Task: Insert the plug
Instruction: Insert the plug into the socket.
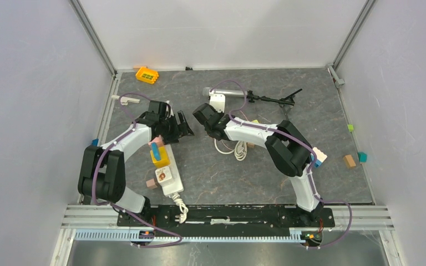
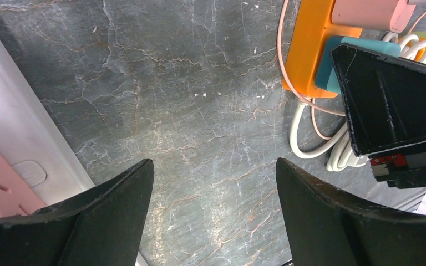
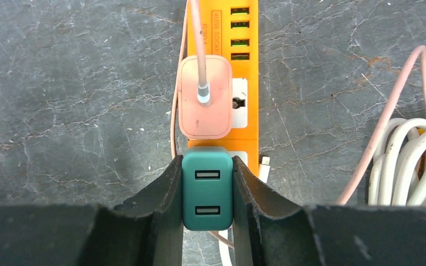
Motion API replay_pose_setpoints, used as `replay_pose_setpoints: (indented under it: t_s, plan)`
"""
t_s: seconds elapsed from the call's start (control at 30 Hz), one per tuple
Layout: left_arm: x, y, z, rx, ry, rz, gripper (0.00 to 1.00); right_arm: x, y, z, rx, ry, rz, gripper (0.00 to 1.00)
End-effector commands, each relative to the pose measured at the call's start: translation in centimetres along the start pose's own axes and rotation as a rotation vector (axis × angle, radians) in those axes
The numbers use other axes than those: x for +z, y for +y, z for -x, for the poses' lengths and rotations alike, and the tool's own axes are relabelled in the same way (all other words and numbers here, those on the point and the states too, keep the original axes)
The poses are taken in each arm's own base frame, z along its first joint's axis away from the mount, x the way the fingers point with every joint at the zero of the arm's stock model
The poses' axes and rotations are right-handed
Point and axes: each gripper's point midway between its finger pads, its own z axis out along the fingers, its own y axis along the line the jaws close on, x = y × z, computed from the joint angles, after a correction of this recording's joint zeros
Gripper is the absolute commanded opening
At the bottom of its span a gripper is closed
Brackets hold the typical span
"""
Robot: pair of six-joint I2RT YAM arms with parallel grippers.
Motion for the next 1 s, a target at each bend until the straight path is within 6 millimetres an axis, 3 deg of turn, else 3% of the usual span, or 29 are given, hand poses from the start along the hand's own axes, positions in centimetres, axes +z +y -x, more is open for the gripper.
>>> replay_pose_setpoints:
  t_s: [0.0,0.2,0.3,0.37,0.43,0.47,0.63,0.83,0.97]
  plan:
    - [-1.3,-1.6,1.9,-0.003,-0.06,-0.054,0.87,0.8,-4.3,-6.1,-0.19,0.158,-0.163,0.0]
    - [-1.6,-2.0,2.8,-0.009,-0.072,-0.063,0.87,1.1,-4.3,-7.5,-0.217,0.196,-0.173,0.0]
    - [-2.2,-2.2,3.6,-0.008,-0.088,-0.069,0.87,0.8,-4.6,-6.8,-0.256,0.178,-0.181,0.0]
    - [-2.9,-2.5,4.5,-0.008,-0.115,-0.077,0.87,0.6,-4.3,-5.9,-0.276,0.157,-0.165,0.12]
    - [-3.5,-2.8,5.1,-0.013,-0.129,-0.082,0.88,0.1,-3.4,-4.4,-0.292,0.135,-0.127,0.34]
    - [-3.8,-2.8,5.4,-0.015,-0.137,-0.08,0.89,-0.2,-2.8,-3.7,-0.297,0.126,-0.096,0.5]
    - [-5.8,-2.7,7.3,-0.045,-0.223,-0.08,0.91,-3.3,0.8,1.6,-0.289,0.035,0.104,0.98]
    - [-9.4,-2.5,10.8,-0.032,-0.36,-0.089,0.93,-8.3,2.4,7.9,-0.246,-0.099,0.286,0.98]
    - [-11.9,-2.5,13.4,-0.027,-0.453,-0.092,0.95,-12.0,1.2,12.3,-0.19,-0.213,0.346,0.98]
